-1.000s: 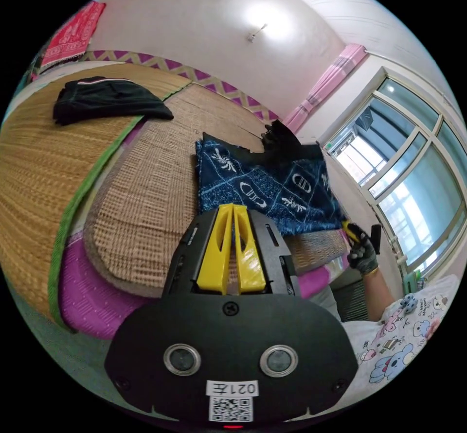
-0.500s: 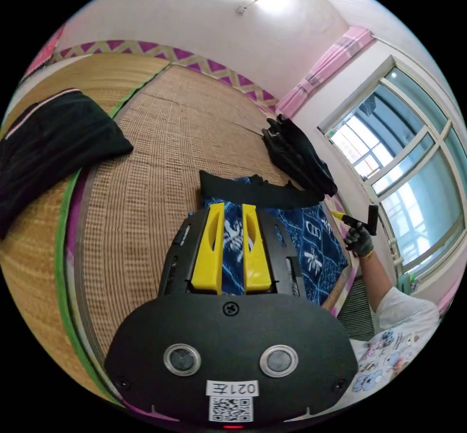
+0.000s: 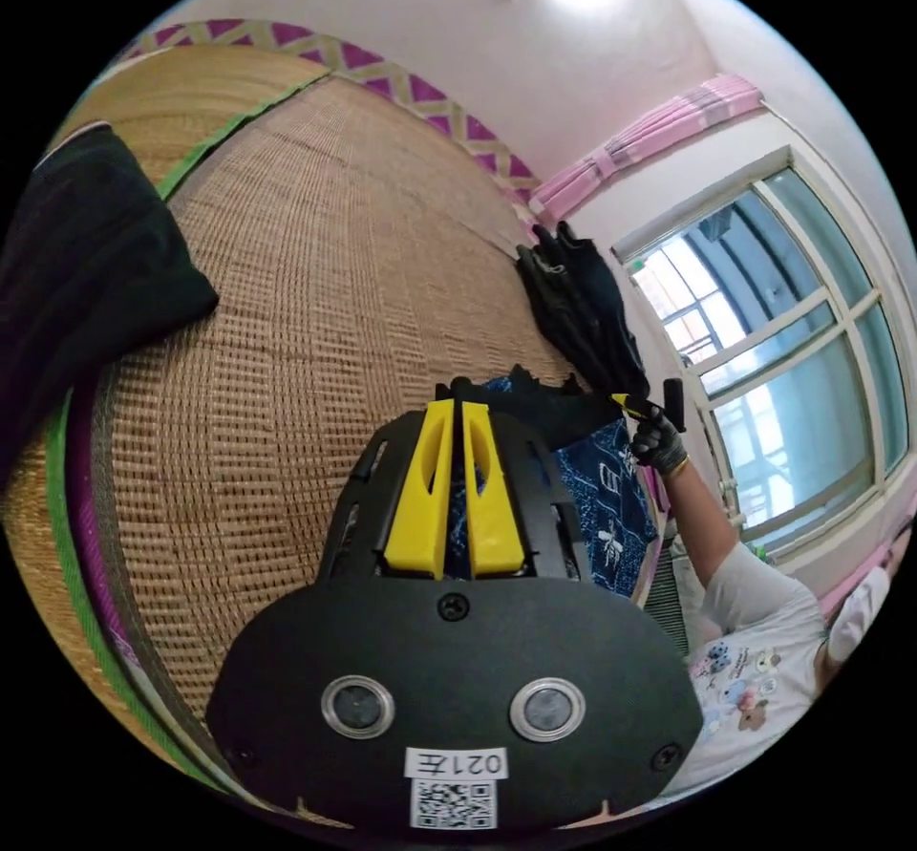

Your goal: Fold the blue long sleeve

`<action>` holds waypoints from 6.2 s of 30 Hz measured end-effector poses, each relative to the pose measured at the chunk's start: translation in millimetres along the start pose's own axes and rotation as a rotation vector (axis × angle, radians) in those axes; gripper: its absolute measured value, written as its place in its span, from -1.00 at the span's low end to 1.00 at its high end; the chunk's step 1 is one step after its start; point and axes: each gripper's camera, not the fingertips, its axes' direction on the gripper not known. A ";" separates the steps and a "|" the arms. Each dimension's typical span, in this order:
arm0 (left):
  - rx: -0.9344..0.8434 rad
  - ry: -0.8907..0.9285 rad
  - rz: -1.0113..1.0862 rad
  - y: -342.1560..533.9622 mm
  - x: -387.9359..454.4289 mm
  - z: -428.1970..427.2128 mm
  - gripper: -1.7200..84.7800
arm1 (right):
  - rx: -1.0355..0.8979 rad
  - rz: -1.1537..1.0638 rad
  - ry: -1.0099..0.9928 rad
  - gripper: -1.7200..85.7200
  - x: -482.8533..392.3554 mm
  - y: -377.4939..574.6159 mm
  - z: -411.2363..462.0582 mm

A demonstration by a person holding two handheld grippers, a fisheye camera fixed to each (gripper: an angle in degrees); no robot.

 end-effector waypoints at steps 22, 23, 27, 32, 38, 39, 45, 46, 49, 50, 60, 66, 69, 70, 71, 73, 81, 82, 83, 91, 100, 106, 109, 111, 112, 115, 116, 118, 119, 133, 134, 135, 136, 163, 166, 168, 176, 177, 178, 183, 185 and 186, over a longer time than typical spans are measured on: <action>-0.192 0.283 0.161 442.4 108.0 -119.7 -0.98 | -0.550 -0.184 -0.307 -0.94 -138.8 438.6 -14.2; -0.176 0.288 0.173 442.5 108.2 -123.6 -0.98 | -0.541 -0.226 -0.272 -0.92 -150.2 434.3 -17.9; 0.072 0.249 0.289 410.9 123.5 -169.1 -0.98 | -0.390 -0.419 -0.183 -0.81 -200.8 390.3 -38.4; 0.068 -0.111 0.263 346.7 120.3 -120.3 -0.98 | -0.260 -0.609 0.058 -0.80 -276.0 291.1 45.8; 0.060 -0.164 0.189 305.6 99.1 -36.2 -0.97 | -0.277 -0.818 0.221 -0.74 -359.5 236.1 213.6; 0.067 -0.173 0.188 305.7 98.8 -27.2 -0.98 | -0.281 -0.832 0.230 -0.74 -365.0 233.3 225.8; 0.078 -0.191 0.161 323.3 94.8 2.5 -0.98 | -0.356 -0.872 0.345 -0.76 -383.2 221.8 297.1; 0.075 -0.185 0.157 327.2 93.5 7.1 -0.98 | -0.374 -0.845 0.326 -0.76 -380.4 220.1 301.0; 0.076 -0.187 0.153 336.4 93.0 16.9 -0.98 | -0.355 -0.784 0.313 -0.83 -374.1 213.1 290.0; 0.077 -0.187 0.154 337.9 93.4 18.6 -0.98 | -0.332 -0.731 0.260 -0.88 -368.1 207.3 278.2; 0.073 -0.180 0.195 353.0 127.3 69.6 -0.98 | -0.084 -0.413 -0.092 -0.96 -293.3 170.5 115.7; 0.061 -0.127 0.216 353.1 154.1 111.7 -0.98 | 0.338 -0.234 -0.063 -0.96 -203.7 209.3 -152.4; 0.047 -0.109 0.215 353.2 166.8 139.2 -0.98 | 0.548 -0.060 0.062 -0.96 -145.2 266.1 -283.0; 0.041 -0.101 0.213 353.7 172.6 150.9 -0.98 | 0.611 0.038 0.115 -0.97 -117.2 293.8 -327.7; 0.038 -0.096 0.213 353.9 175.6 156.4 -0.98 | 0.676 0.137 0.144 -0.97 -87.8 324.8 -366.9; 0.025 -0.073 0.214 355.4 190.6 179.8 -0.98 | 0.757 0.287 0.174 -0.97 -44.1 373.6 -414.4; -0.063 -0.055 0.278 357.0 250.7 250.0 -0.98 | 0.891 0.633 0.167 -0.97 67.6 519.5 -499.7; -0.076 -0.049 0.291 356.2 259.8 258.9 -0.98 | 0.902 0.637 0.148 -0.97 72.9 527.5 -505.5; -0.082 -0.046 0.297 355.8 264.3 263.2 -0.98 | 0.902 0.635 0.136 -0.97 77.3 532.5 -510.5; -0.129 0.009 0.363 347.9 321.4 311.6 -0.98 | 0.963 0.678 0.071 -0.96 86.3 566.8 -520.6; -0.207 0.010 0.605 319.9 406.9 354.9 -0.86 | 1.000 0.721 0.225 -0.81 54.5 597.4 -530.7; -0.321 -0.097 0.831 300.0 461.3 403.1 -0.77 | 0.906 0.571 0.210 -0.83 22.2 582.1 -514.4; -0.380 -0.170 0.913 291.7 477.3 417.0 -0.77 | 0.854 0.513 0.185 -0.83 12.5 573.2 -502.0; -0.387 -0.195 0.923 280.9 480.9 410.7 -0.79 | 0.831 0.492 0.157 -0.83 9.2 569.4 -494.4; -0.359 -0.231 0.894 269.0 479.9 398.1 -0.87 | 0.816 0.479 0.133 -0.83 7.6 566.8 -489.2; -0.255 -0.078 0.710 222.4 457.4 336.0 -0.95 | 0.783 0.450 0.083 -0.84 3.0 558.9 -477.7; -0.219 -0.031 0.654 210.6 448.6 317.3 -0.95 | 0.773 0.437 0.070 -0.85 0.2 554.9 -474.2; -0.034 0.139 0.465 166.9 405.3 225.9 -0.97 | 0.769 0.415 0.062 -0.87 -5.3 548.5 -469.6; 0.012 0.167 0.431 156.9 393.4 199.4 -0.97 | 0.763 0.401 0.060 -0.88 -9.1 543.0 -465.9; 0.715 -0.271 -0.346 204.5 6.0 -421.5 -0.98 | 0.615 0.343 -0.099 -0.93 -35.2 465.9 -365.8; 0.731 -0.263 -0.402 218.2 -10.8 -431.7 -0.98 | 0.598 0.337 -0.115 -0.93 -38.9 459.6 -356.3; 0.766 -0.232 -0.505 245.6 -39.8 -450.1 -0.98 | 0.590 0.333 -0.119 -0.93 -41.1 456.5 -352.1; 0.826 -0.191 -0.561 268.4 -57.9 -465.6 -0.98 | 0.574 0.325 -0.121 -0.93 -45.9 450.6 -344.8; 0.937 -0.124 -0.629 211.9 -153.7 -648.6 -0.97 | 0.449 0.255 -0.156 -0.96 -97.7 409.7 -261.0; 0.945 -0.109 -0.675 233.7 -164.6 -626.3 -0.95 | 0.445 0.276 -0.178 -0.96 -95.1 410.8 -252.4; 0.956 -0.083 -0.661 239.7 -166.5 -617.0 -0.88 | 0.439 0.287 -0.190 -0.96 -94.1 410.0 -248.3; 0.879 -0.107 -0.741 248.3 -166.8 -563.7 -0.94 | 0.417 0.281 -0.200 -0.97 -99.3 406.3 -232.1; 0.884 -0.104 -0.736 250.5 -163.8 -553.6 -0.96 | 0.416 0.284 -0.203 -0.97 -98.8 407.2 -230.8; 0.895 -0.100 -0.719 251.4 -158.5 -544.9 -0.97 | 0.415 0.287 -0.207 -0.97 -97.8 409.2 -228.9; 0.886 -0.122 -0.575 216.5 -105.2 -511.3 -0.98 | 0.392 0.280 -0.125 -0.97 -96.0 420.1 -231.7; 0.864 -0.137 -0.476 187.7 -67.7 -492.7 -0.98 | 0.367 0.254 -0.041 -0.97 -99.6 425.5 -235.6; 0.843 -0.142 -0.403 166.7 -38.3 -475.7 -0.98 | 0.357 0.246 -0.016 -0.97 -101.1 426.6 -236.3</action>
